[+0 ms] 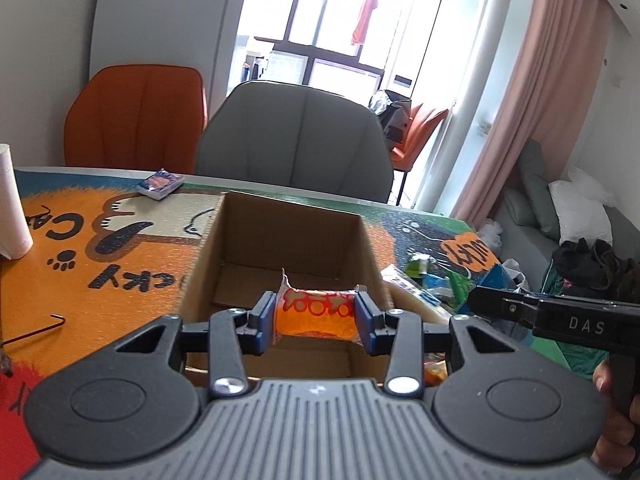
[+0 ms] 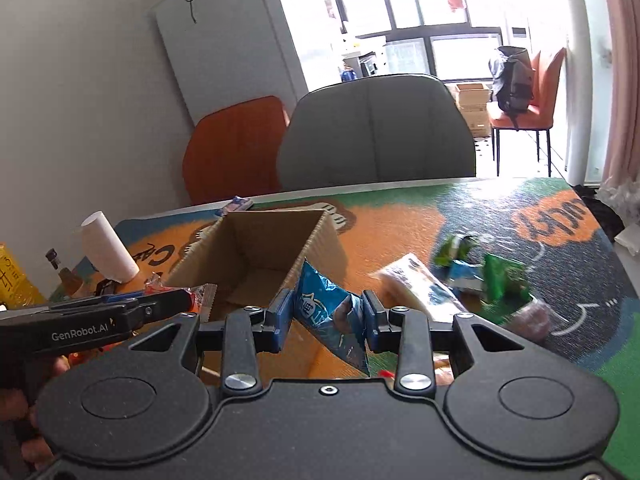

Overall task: Organize snacks
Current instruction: 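Carry the orange packet into the box and open the left gripper while the right carries the blue packet, then lower the blue packet into the box and open the right gripper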

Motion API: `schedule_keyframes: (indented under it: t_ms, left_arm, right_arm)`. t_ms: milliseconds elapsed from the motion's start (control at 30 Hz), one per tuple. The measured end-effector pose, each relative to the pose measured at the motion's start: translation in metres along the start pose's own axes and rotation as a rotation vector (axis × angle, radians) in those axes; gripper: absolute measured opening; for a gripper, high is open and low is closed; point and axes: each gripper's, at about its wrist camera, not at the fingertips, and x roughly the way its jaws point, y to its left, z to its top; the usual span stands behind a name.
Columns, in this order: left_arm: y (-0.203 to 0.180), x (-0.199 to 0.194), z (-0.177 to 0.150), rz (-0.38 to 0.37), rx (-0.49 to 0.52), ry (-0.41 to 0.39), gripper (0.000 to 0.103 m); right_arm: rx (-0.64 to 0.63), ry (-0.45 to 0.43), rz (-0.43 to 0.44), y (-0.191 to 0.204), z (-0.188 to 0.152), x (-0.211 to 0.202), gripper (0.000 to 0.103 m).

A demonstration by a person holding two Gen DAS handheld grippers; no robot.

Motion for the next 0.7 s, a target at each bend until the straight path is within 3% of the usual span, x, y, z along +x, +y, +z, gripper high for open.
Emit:
schedule_keyframes:
  t_ms: [233,433,700]
  left_arm:
    - [0.021,0.002,0.008,0.011,-0.029,0.01,0.042]
    - [0.035,-0.002,0.016,0.019,-0.063,0.005,0.05]
    - [0.047,-0.009,0.014,0.057,-0.077,0.004,0.071]
  right_arm:
    - [-0.018,0.009,0.025,0.02,0.011,0.015,0.035]
    - [-0.032,0.02,0.048,0.035,0.016,0.026,0.035]
    - [-0.039,0.022,0.105,0.052,0.02,0.036,0.035]
